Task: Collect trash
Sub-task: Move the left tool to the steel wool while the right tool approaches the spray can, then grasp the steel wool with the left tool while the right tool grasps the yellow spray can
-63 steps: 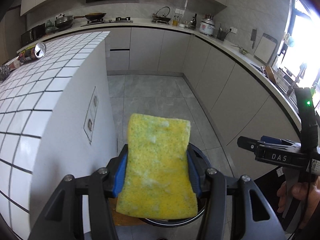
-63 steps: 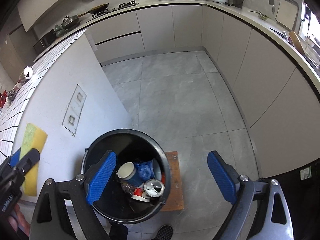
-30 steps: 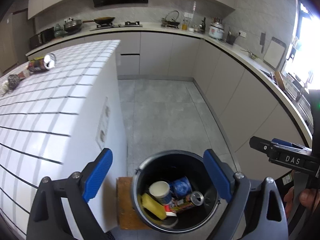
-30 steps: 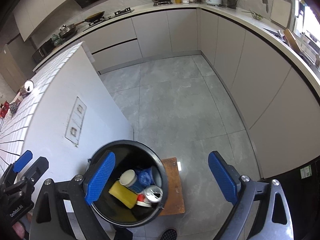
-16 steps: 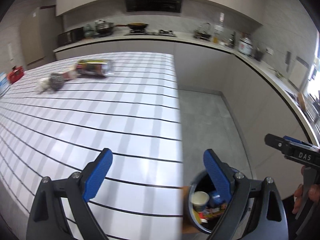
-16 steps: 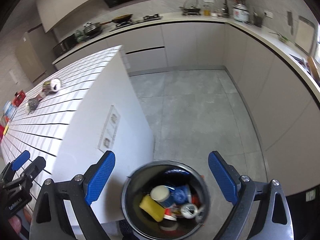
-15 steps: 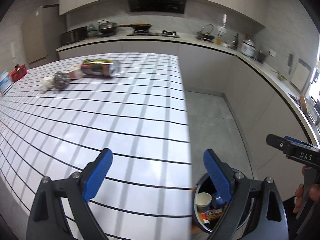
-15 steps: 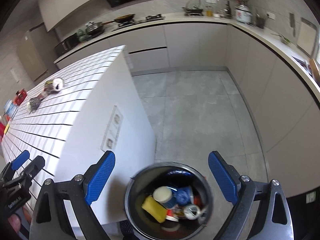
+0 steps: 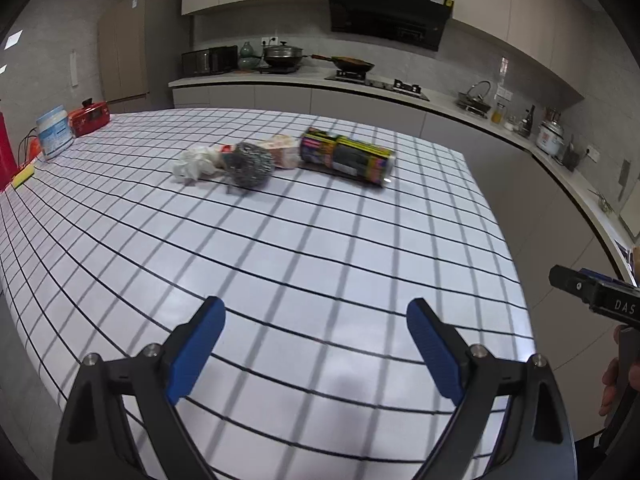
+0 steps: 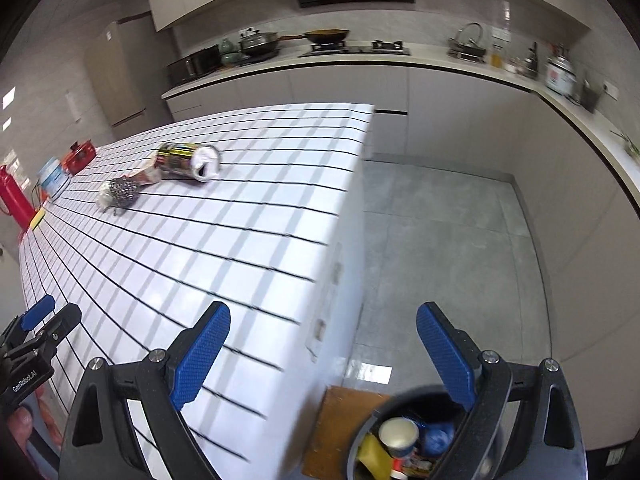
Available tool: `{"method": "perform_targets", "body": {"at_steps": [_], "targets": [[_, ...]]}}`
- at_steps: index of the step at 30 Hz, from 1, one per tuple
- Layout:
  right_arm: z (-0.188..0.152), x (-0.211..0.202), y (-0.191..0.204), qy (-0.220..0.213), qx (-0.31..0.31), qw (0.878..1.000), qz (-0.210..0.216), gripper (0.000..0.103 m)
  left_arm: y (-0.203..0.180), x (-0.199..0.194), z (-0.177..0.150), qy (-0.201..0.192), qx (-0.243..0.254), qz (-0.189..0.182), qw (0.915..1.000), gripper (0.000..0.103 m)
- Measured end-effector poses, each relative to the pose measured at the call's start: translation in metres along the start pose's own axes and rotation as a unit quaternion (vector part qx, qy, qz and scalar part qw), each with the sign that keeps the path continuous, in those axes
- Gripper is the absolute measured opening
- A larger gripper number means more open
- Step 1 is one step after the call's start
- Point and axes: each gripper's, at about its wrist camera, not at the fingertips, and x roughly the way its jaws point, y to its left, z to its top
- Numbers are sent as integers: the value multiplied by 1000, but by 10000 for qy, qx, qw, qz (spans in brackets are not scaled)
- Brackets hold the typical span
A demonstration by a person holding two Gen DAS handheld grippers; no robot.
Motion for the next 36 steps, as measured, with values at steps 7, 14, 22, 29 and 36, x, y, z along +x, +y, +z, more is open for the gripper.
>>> {"method": "perform_targets", "body": {"at_steps": [7, 14, 22, 29, 36], "targets": [[32, 35, 60, 48, -190, 9998, 20, 96, 52, 27, 27, 38, -116, -25, 9999, 93], [63, 69, 98, 68, -183, 9998, 46, 96, 96, 43, 48, 17, -215, 5, 9998, 93], [99, 104, 128, -19, -388, 9992, -15, 96, 117, 74, 69, 193, -200, -239, 9993, 92], [129, 144, 148, 83, -559, 9984, -15, 96, 107, 109, 96, 270, -116, -556, 9980, 90], [143, 142, 129, -111, -117, 9998, -76, 96, 91, 132, 116, 246, -16, -768, 9967, 89]]}}
